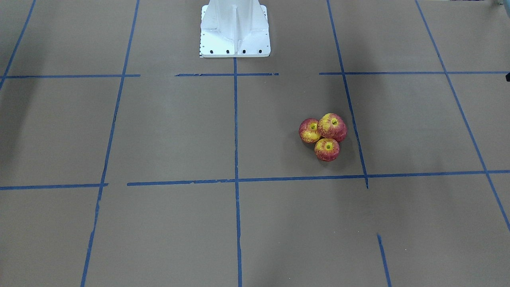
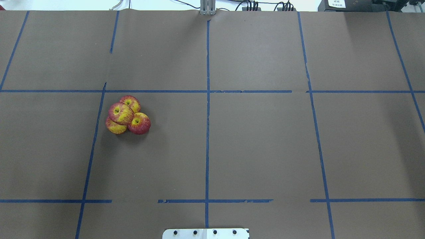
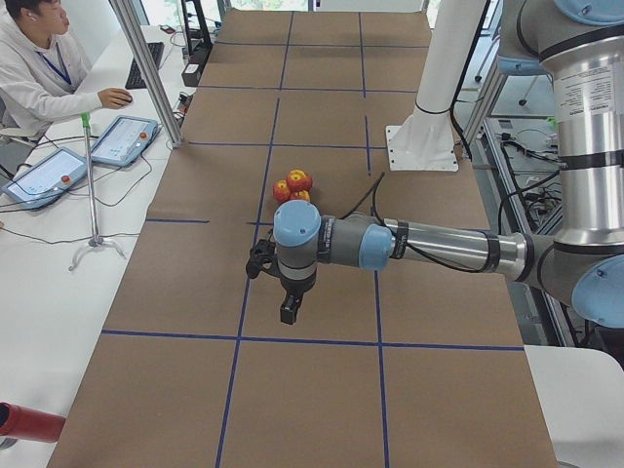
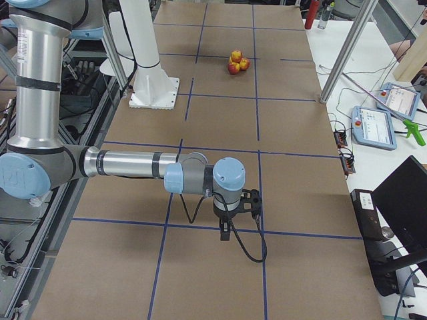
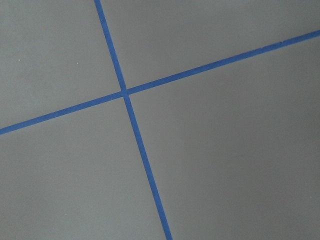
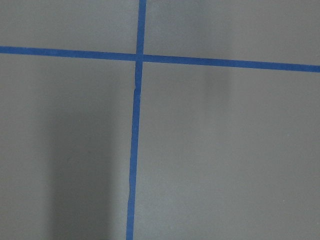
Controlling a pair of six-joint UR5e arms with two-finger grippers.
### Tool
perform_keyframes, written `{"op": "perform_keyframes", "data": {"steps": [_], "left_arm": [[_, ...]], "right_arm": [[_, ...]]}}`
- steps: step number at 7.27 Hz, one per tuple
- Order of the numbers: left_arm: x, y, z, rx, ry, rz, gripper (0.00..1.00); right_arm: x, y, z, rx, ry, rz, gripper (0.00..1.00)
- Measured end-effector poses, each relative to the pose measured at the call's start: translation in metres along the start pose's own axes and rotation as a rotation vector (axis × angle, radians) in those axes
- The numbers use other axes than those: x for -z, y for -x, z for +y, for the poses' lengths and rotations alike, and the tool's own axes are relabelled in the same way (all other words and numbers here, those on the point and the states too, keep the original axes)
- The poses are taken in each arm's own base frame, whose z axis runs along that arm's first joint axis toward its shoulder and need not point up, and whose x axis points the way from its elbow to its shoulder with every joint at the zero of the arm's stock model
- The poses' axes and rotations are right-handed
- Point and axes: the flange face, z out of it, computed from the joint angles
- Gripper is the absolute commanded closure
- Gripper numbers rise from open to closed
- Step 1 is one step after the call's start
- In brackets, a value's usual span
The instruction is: Stack apples
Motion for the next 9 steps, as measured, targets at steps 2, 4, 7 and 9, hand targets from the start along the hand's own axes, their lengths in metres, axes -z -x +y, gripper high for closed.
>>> {"op": "perform_keyframes", "data": {"steps": [2, 4, 7, 9], "left_arm": [[0.012, 0.028, 0.029, 0.086, -0.035, 0.028, 0.00], [0.011, 0.043, 0.038, 0.126, -0.037, 0.028, 0.00], [0.016, 0.044, 0.029, 0.121, -0.047, 0.025, 0.00], [0.022, 0.041, 0.018, 0.105, -0.060, 0.020, 0.00]], "right_arm": [[0.000, 0.000, 0.000, 0.000, 0.000, 0.000, 0.00], [0.000, 0.000, 0.000, 0.000, 0.000, 0.000, 0.00], [0.000, 0.000, 0.000, 0.000, 0.000, 0.000, 0.00], [0.000, 0.000, 0.000, 0.000, 0.000, -0.001, 0.00]]}}
